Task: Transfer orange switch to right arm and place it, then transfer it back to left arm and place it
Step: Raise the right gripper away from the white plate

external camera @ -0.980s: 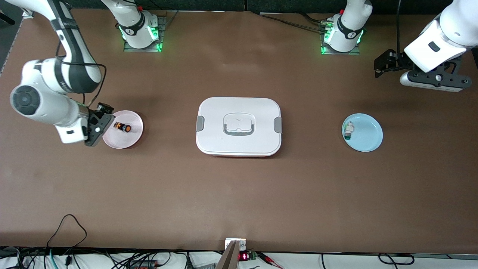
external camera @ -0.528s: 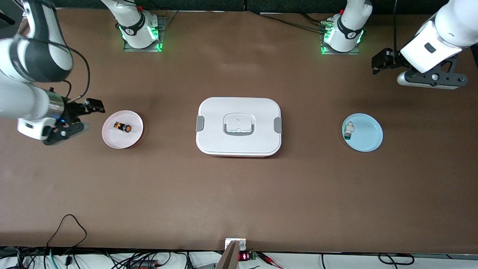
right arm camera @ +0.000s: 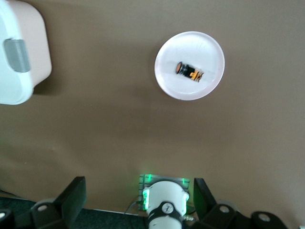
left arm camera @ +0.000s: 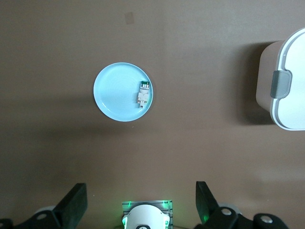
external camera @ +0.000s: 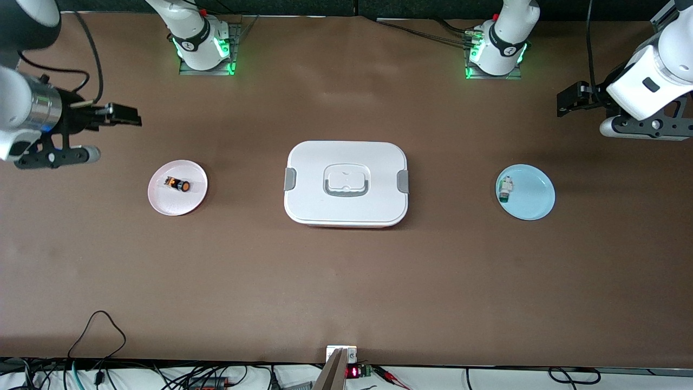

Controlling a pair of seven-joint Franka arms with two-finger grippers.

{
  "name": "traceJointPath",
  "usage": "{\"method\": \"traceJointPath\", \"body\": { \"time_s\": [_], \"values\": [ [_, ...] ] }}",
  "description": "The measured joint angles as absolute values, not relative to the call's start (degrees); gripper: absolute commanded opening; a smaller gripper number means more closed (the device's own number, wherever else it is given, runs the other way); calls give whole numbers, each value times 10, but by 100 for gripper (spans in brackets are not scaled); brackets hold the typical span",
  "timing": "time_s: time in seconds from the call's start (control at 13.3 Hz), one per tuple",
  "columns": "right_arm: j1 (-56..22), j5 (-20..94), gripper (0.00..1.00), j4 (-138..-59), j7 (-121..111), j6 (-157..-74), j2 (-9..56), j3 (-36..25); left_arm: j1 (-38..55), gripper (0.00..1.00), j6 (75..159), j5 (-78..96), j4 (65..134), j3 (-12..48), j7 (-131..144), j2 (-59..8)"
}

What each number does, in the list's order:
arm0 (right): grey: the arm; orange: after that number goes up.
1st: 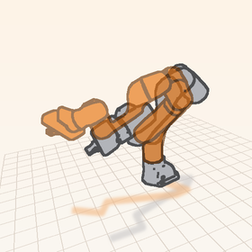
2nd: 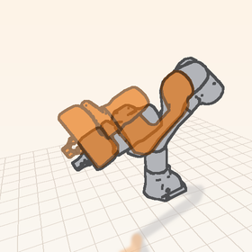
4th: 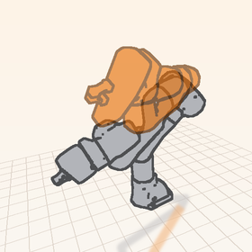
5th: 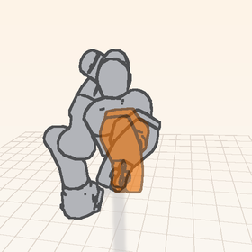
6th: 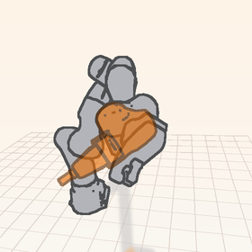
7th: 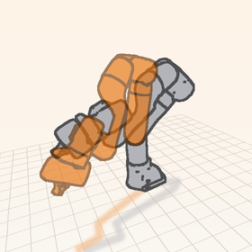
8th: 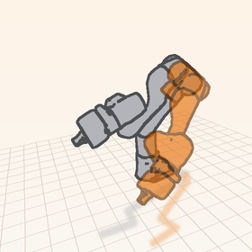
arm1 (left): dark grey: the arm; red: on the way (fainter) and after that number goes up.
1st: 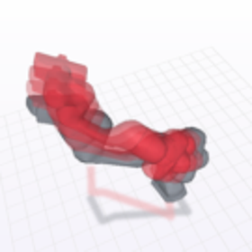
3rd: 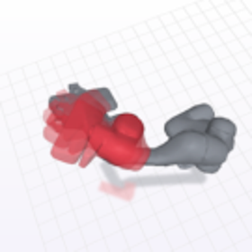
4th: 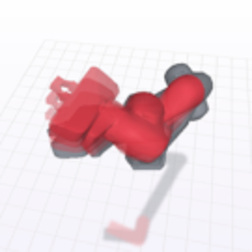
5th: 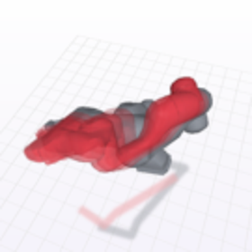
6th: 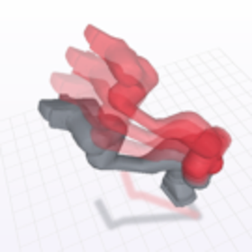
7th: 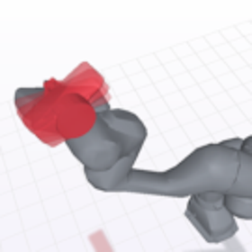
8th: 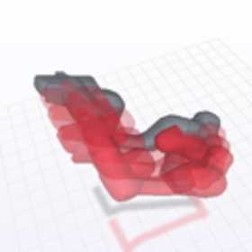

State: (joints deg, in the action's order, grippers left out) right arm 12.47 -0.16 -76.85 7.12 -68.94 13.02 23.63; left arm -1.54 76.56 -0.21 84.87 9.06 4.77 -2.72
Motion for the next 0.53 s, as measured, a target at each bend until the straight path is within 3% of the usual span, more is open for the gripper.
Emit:
{"method": "traceJointPath", "body": {
  "time_s": [0.15,0.38,0.53],
  "values": [
    [57,-5,100,-751,100,-682,119,194,0,100,766,-2,845,91,51,-27],
    [-58,-38,100,-750,104,-711,105,27,7,100,768,-2,844,87,52,-27],
    [-62,-38,100,-750,85,-749,110,-40,6,100,775,-2,844,84,52,-27]
  ]
}}
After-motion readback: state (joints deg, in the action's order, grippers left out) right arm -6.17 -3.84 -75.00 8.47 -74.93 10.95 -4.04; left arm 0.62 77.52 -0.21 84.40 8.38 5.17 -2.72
